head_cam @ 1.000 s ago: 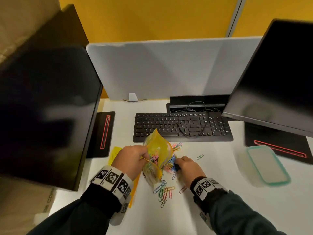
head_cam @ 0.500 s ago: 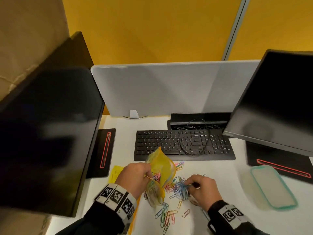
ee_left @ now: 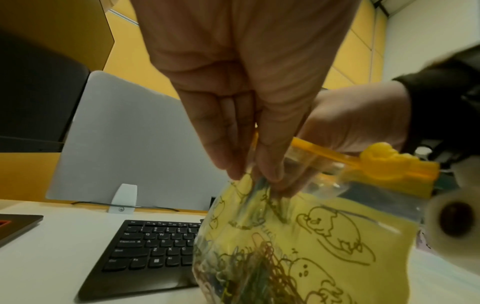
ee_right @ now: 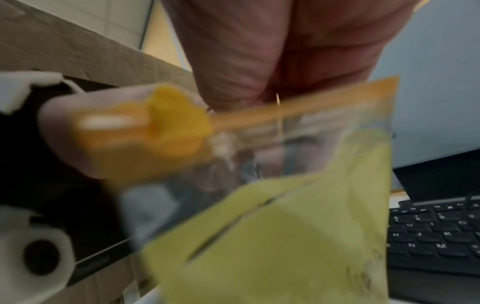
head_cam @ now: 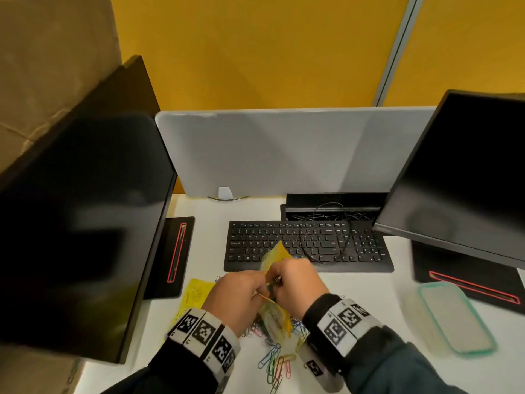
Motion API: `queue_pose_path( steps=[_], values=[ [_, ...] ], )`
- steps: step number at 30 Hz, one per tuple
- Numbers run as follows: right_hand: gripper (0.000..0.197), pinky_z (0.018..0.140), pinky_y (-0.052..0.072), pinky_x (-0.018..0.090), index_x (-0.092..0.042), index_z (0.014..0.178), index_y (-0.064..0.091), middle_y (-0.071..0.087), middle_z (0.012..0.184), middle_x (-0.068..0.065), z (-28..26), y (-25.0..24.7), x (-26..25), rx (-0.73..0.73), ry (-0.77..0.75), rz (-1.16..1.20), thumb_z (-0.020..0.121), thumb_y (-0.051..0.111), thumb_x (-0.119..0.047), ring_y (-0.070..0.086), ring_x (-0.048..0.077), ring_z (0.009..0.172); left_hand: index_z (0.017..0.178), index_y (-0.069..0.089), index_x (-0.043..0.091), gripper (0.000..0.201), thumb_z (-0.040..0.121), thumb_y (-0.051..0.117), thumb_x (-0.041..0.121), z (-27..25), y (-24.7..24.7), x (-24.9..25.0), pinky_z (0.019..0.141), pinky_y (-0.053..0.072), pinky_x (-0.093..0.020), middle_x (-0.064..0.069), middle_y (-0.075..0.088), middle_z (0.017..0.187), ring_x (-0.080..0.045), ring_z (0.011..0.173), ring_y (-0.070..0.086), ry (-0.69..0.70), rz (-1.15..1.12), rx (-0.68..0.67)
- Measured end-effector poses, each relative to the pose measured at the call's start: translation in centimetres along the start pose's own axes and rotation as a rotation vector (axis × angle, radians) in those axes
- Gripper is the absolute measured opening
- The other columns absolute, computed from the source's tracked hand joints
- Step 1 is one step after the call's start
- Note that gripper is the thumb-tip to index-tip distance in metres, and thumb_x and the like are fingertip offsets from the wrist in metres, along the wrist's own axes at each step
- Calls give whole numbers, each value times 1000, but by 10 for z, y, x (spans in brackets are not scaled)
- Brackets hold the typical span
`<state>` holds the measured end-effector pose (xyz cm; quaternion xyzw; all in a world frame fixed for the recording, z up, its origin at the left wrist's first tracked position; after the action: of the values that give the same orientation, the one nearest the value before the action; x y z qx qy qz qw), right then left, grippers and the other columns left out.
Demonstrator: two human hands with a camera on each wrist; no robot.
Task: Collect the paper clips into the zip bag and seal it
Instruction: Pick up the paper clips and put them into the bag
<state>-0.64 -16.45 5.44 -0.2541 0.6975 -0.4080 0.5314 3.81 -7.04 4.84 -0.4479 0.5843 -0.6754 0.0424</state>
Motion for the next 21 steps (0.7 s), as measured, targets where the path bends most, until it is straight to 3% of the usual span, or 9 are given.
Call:
queue_pose_path(
  steps=[3, 6, 9, 11, 12, 14, 15, 17, 21],
  values=[
    [32, 77, 42, 14, -21, 100, 69, 69, 105, 1, -5, -5, 1, 49, -5, 72, 81, 50, -3, 62, 16, 95, 78, 65, 22, 9, 79, 61, 15, 0, -7, -3, 77, 49, -28, 9, 70, 94, -14, 85, 63, -2, 0, 27],
    [28, 64, 34, -2, -16, 76, 67, 66, 82, -3, -15, -32, 23, 290, 50, 233, 80, 48, 4, 57, 6, 73, 79, 66, 24, 11, 81, 60, 15, 0, -9, -9, 80, 50, -29, 7, 70, 96, -15, 89, 63, -34, 4, 10],
    [32, 59, 38, 3, -21, 71, 55, 63, 80, -1, -20, -25, 75, 377, 214, 328, 78, 49, 9, 55, 14, 70, 82, 67, 22, 12, 82, 59, 14, -1, -10, -12, 80, 49, -26, 5, 70, 98, -16, 91, 63, -61, 11, 5],
    [24, 75, 45, 17, -23, 95, 56, 63, 109, 3, -21, 4, 102, 200, 328, 202, 82, 58, -3, 58, 19, 90, 83, 68, 22, 12, 82, 59, 14, -1, -11, -13, 80, 48, -24, 6, 69, 102, -15, 93, 62, -71, 14, 14],
    [37, 91, 45, 25, -22, 115, 52, 55, 129, 5, -23, 23, 111, 68, 372, 125, 81, 65, -16, 54, 20, 109, 83, 67, 23, 12, 82, 59, 14, -1, -11, -13, 80, 47, -23, 7, 69, 103, -14, 94, 62, -73, 15, 14],
    [91, 111, 33, 37, -23, 143, 25, 25, 153, 3, -30, 56, 117, -159, 411, 71, 70, 74, -45, 30, 22, 137, 83, 67, 23, 11, 83, 59, 16, -2, -11, -13, 81, 48, -23, 7, 69, 103, -13, 94, 62, -76, 21, 3],
    [109, 114, 28, 41, -27, 147, 12, 12, 157, 1, -33, 68, 115, -235, 422, 46, 62, 75, -56, 19, 23, 142, 83, 67, 23, 11, 83, 58, 17, -2, -11, -13, 81, 49, -25, 7, 69, 104, -14, 94, 62, -79, 22, -3],
    [125, 115, 26, 45, -30, 147, -1, 0, 159, -1, -35, 85, 106, -317, 381, -77, 53, 74, -66, 10, 25, 144, 83, 67, 23, 11, 84, 58, 17, -3, -10, -14, 81, 50, -27, 6, 69, 103, -14, 94, 62, -85, 25, -12],
    [116, 109, 35, 42, -25, 147, 3, 10, 156, 1, -31, 108, 96, -358, 304, -248, 61, 76, -54, 19, 26, 138, 82, 66, 24, 10, 82, 59, 16, -6, -8, -19, 78, 48, -25, 4, 69, 99, -15, 92, 61, -108, 26, -18]
  ],
)
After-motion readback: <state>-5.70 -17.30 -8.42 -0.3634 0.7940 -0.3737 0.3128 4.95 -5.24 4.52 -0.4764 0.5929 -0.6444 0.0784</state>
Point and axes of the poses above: each hand's wrist, its own z-axis towards the middle knuckle, its own y-axis out of the palm, x = y × z, the point moved 7 cm from there along z, towards the middle knuckle
